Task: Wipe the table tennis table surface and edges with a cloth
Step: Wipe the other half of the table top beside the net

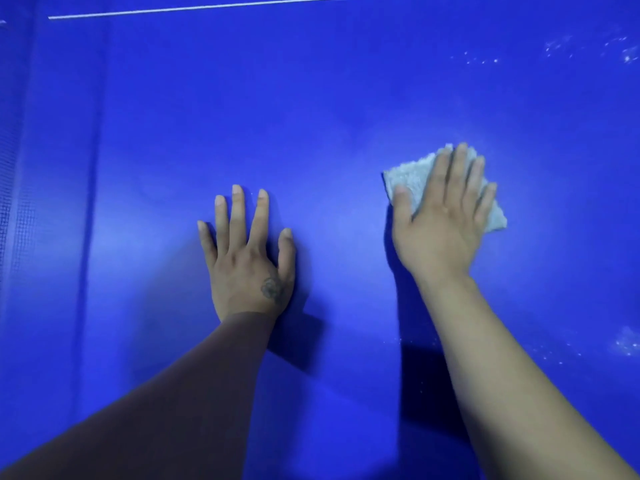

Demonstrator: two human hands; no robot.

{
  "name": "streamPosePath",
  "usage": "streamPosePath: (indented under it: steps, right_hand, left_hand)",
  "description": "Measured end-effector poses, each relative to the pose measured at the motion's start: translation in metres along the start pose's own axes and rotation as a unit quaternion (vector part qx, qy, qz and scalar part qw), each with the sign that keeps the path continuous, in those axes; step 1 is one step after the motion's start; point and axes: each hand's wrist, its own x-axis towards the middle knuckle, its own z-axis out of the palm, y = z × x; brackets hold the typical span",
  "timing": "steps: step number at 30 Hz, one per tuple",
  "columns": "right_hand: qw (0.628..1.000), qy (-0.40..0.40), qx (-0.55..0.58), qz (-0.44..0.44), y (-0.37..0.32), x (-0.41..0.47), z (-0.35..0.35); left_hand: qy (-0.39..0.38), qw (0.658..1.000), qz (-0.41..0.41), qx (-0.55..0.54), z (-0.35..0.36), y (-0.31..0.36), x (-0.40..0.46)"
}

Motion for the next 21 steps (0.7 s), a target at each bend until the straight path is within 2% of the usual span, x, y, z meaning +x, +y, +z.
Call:
streamPosePath:
  steps: [3, 6, 11, 14, 17, 21]
  right_hand:
    - [0.999, 0.010, 0.001, -0.046, -0.038, -0.009, 0.006]
    - [0.993, -0.009, 0.007, -0.114, -0.061, -0.058, 0.012]
    - [0.984, -0.052, 0.009, -0.171, -0.015, -0.140, 0.004]
    - [0.989, -0.045, -0.005, -0.143, 0.040, -0.150, -0.009]
    - [0.997, -0.032, -0.024, -0.064, 0.080, -0.132, -0.017]
    - [0.999, -0.025, -0.011, 0.017, 0.059, -0.095, -0.010]
  left_hand:
    - [0.012, 1.000, 0.004, 0.004, 0.002, -0.002, -0.001]
    - [0.035, 0.999, 0.012, 0.005, 0.003, -0.004, -0.002]
    - [0.050, 0.998, 0.023, -0.003, 0.004, -0.001, -0.004]
    - [0.057, 0.998, 0.026, -0.019, 0.003, -0.001, -0.005]
    - [0.053, 0.997, 0.028, -0.048, -0.001, -0.001, -0.007]
    - [0.061, 0.990, 0.068, -0.109, -0.010, -0.001, -0.015]
